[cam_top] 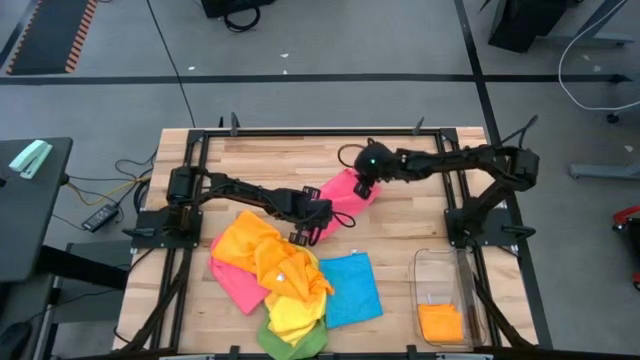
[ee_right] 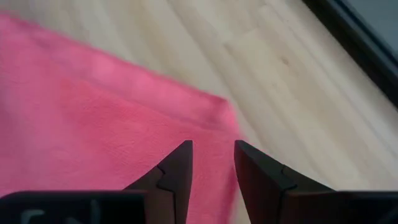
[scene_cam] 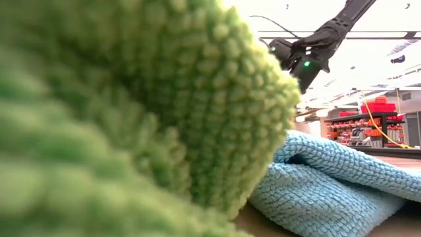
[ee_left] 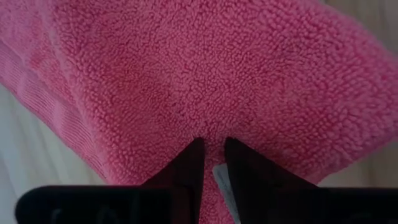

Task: Fold microfiber towels
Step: Fold the pink towel

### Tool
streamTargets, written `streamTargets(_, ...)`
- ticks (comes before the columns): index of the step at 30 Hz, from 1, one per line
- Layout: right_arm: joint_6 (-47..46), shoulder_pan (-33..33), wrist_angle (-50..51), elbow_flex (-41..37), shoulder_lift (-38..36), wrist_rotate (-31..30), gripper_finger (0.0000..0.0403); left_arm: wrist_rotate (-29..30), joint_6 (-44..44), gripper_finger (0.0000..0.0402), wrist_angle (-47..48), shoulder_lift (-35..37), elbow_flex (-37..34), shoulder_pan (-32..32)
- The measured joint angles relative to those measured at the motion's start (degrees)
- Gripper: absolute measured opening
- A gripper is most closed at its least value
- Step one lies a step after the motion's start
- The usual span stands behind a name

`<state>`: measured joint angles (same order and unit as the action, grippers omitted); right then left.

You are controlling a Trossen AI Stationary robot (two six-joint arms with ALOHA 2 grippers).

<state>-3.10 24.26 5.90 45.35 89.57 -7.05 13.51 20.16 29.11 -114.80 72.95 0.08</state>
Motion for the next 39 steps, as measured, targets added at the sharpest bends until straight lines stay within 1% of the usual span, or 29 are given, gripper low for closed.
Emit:
streamTargets(3,-0.1,2.0,1.6,1.8,1.6,1.3,0.0127,-0.2,0.0,0.008,0.0,0.0,0.0,0.1)
streamTargets(6,0.1,3.4,1.8,3.5,4.3,5.4,0.0127,-0.2,0.1,0.0081,-0.1,0.0,0.0,0.1)
streamTargets(11,0.9,4.5,2.2,6.1,8.1,6.4,0.0127,-0.2,0.1,0.0076,0.0,-0.1,-0.1,0.1)
streamTargets(15,1.6,4.9,1.9,6.9,8.7,7.3,0.0127,-0.2,0.1,0.0071,0.2,-0.1,-0.1,0.1)
streamTargets(22,2.1,4.9,5.0,6.8,10.7,8.6,0.0127,-0.2,1.1,0.0071,0.4,-0.2,-0.1,0.1)
streamTargets(27,2.2,4.9,5.0,6.8,10.7,11.6,0.0125,-0.2,1.5,0.0072,0.5,-0.2,-0.1,0.1)
streamTargets(30,2.5,4.4,4.9,6.8,10.1,12.0,0.0114,-0.3,1.5,0.0067,0.7,-0.2,-0.1,0.1)
streamTargets(33,4.1,3.9,5.0,6.8,9.8,12.0,0.0091,-0.2,1.5,0.0063,0.7,-0.2,-0.1,0.1)
streamTargets(37,3.9,3.9,5.1,6.8,9.6,11.8,0.0058,-0.2,1.5,0.006,0.7,-0.2,-0.2,0.1)
streamTargets(39,3.8,4.0,5.3,6.8,9.6,11.6,0.0048,-0.2,1.5,0.0061,0.7,-0.2,-0.2,0.1)
